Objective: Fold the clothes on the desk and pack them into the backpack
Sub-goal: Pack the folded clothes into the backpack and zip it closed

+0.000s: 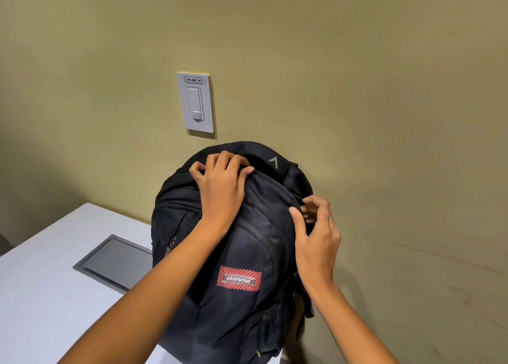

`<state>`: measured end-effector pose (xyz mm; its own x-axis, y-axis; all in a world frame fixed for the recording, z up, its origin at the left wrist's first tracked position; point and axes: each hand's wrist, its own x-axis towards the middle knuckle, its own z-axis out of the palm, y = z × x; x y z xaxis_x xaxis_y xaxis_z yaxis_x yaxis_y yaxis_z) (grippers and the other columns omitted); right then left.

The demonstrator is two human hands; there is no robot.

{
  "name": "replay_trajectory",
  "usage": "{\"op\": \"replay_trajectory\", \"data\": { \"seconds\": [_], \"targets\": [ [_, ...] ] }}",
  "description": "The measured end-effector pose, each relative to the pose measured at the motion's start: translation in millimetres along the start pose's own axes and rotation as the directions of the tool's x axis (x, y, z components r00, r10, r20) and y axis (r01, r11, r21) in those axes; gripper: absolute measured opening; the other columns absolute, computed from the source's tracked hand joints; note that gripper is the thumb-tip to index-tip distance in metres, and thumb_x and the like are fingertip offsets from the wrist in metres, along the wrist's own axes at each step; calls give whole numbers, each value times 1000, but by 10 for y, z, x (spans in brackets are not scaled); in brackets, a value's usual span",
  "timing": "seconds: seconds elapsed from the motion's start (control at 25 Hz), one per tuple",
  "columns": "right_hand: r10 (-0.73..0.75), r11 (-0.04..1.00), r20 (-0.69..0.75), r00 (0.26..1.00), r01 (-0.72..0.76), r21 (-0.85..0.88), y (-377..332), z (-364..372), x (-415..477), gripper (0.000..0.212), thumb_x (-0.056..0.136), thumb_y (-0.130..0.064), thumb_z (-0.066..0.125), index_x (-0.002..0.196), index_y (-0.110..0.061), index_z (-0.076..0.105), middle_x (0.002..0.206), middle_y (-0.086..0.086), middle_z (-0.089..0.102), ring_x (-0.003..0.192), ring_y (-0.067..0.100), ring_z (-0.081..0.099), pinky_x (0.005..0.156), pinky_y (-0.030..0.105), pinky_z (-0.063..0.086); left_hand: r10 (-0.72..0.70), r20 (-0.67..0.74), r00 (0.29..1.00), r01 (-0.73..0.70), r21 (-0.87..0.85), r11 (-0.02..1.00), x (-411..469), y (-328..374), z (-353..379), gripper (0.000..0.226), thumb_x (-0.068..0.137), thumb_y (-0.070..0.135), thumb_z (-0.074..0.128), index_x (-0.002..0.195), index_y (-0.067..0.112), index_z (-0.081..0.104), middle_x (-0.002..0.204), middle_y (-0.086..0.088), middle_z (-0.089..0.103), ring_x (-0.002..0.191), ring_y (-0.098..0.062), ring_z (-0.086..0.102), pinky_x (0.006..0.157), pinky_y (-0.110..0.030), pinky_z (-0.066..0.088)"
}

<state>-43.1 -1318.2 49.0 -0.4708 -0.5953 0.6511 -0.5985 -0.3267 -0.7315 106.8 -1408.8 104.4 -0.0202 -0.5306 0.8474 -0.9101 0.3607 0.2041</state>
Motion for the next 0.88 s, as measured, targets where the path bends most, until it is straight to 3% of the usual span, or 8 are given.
{"op": "replay_trajectory", "data": {
  "seconds": [0.12, 0.24, 0.36, 0.48, 0.56, 0.68, 0.76, 0.88],
  "targets": [
    [57, 996, -55, 997, -53, 66, 5, -218, -123, 13, 90, -13, 66, 101, -15, 58, 92, -5, 62, 84, 2, 57, 78, 5, 39, 2, 1, 1000, -2, -8, 1000, -43, 1, -50, 14, 93, 38, 58, 88, 27, 65, 92, 11, 61, 96, -15, 50, 85, -37, 22],
    [298, 954, 16, 954, -299, 22, 255, -351, -458, 25, 90, -5, 63, 96, -27, 53, 94, -9, 63, 84, 0, 60, 74, 12, 46, -1, -3, 1000, 1, -15, 1000, -49, 5, -73, 12, 92, 39, 59, 87, 29, 65, 92, 12, 61, 97, -15, 51, 85, -37, 21],
    [556, 824, 334, 762, -559, -96, 584, -284, -774, 39, 88, 1, 61, 93, -34, 44, 99, -5, 63, 75, 4, 64, 64, 11, 47, 31, -6, 999, -32, -72, 997, -75, 0, -92, 10, 93, 36, 59, 91, 28, 65, 95, 12, 62, 99, -15, 51, 86, -36, 22],
    [609, 774, 461, 646, -610, -168, 706, -174, -903, 32, 90, -6, 62, 94, -32, 44, 100, 1, 64, 75, 11, 64, 68, 14, 47, 249, 10, 968, -242, -202, 949, -146, 32, -139, 18, 95, 32, 55, 102, 24, 69, 105, 10, 65, 105, -14, 51, 88, -34, 26],
    [598, 785, 467, 651, -593, -179, 701, -159, -889, 28, 91, -6, 62, 90, -31, 49, 86, 1, 64, 73, 16, 60, 65, 15, 45, 425, 69, 902, -385, -315, 868, -207, 93, -217, 25, 98, 30, 48, 112, 22, 68, 111, 9, 65, 109, -13, 53, 90, -33, 29],
    [569, 817, 482, 666, -522, -243, 725, -203, -829, 35, 91, -9, 64, 64, -28, 54, 60, -5, 56, 55, 7, 49, 55, 15, 37, 505, 163, 848, -386, -464, 798, -327, 245, -386, 29, 99, 22, 44, 119, 23, 65, 120, 12, 63, 116, -9, 53, 97, -33, 30],
    [570, 819, 472, 672, -506, -270, 726, -266, -749, 36, 91, -14, 65, 58, -22, 57, 53, -10, 61, 57, 4, 56, 55, 15, 37, 538, 173, 825, -417, -457, 785, -536, 417, -469, 27, 94, 20, 53, 119, 23, 64, 123, 13, 61, 123, -10, 50, 101, -34, 29],
    [570, 822, 407, 714, -496, -280, 631, -404, -536, 38, 89, -14, 66, 57, -31, 56, 47, -9, 58, 51, 5, 52, 51, 15, 36, 652, 201, 731, -569, -348, 745, -971, 712, -436, 28, 78, 18, 64, 106, 22, 67, 118, 9, 63, 121, -17, 51, 102, -37, 32]
  ]
}}
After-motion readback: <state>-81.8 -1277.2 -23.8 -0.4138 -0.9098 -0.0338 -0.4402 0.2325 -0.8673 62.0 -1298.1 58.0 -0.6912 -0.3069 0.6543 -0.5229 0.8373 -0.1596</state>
